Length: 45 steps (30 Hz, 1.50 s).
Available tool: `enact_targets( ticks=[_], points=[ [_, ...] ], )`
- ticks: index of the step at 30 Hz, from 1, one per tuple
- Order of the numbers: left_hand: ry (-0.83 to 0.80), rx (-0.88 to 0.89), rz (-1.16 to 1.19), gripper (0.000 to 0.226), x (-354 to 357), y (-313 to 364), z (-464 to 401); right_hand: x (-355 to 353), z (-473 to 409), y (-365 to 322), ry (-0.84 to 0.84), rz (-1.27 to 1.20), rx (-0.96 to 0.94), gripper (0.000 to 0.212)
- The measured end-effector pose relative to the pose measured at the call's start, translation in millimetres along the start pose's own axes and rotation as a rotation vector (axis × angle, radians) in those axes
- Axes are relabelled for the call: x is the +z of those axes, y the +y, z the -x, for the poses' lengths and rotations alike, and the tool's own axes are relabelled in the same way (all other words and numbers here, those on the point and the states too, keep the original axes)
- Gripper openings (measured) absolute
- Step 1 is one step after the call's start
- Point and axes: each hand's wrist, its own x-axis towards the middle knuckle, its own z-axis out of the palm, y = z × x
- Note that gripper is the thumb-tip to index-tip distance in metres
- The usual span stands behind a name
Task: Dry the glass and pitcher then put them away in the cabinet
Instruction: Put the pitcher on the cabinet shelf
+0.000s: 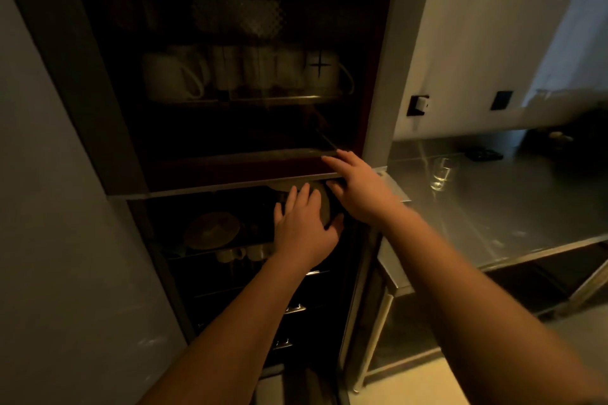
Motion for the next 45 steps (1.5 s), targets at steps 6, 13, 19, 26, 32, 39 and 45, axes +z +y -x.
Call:
enact_targets(
  ticks=[6, 13, 19, 26, 32, 39, 45],
  points=[
    [-0.192, 0.110, 0.070, 0.084, 2.7, 82.2, 22.6, -67.6, 40.2, 62.5, -0.274, 0.208, 0.044, 0.058],
    [-0.351, 0.090, 0.059, 0.105, 41.0, 132.9, 52.1, -69.3, 96.0, 106.4, -0.402, 0.222, 0.051, 0.057],
    [-0.384, 0.058, 0.036, 0.099, 51.3, 148.9, 58.3, -57.3, 118.7, 118.0, -0.413, 0.115, 0.033, 0.059],
    [-0.350, 0.059, 0.049, 0.095, 55.1, 139.1, 60.9, -43.7, 124.0, 122.3, -0.356, 0.094, 0.001, 0.061],
    [-0.341, 0.125, 0.060, 0.084, 40.8, 109.8, 62.0, -32.2, 114.0, 107.8, -0.310, -0.013, -0.009, 0.052],
    [-0.369, 0.180, 0.037, 0.075, 9.6, 69.9, 62.4, -13.5, 102.0, 80.2, -0.280, -0.094, -0.016, 0.048],
    [-0.435, 0.209, -0.059, 0.068, -19.7, 37.9, 55.4, 2.2, 86.3, 58.4, -0.251, -0.016, -0.073, 0.043]
  ],
)
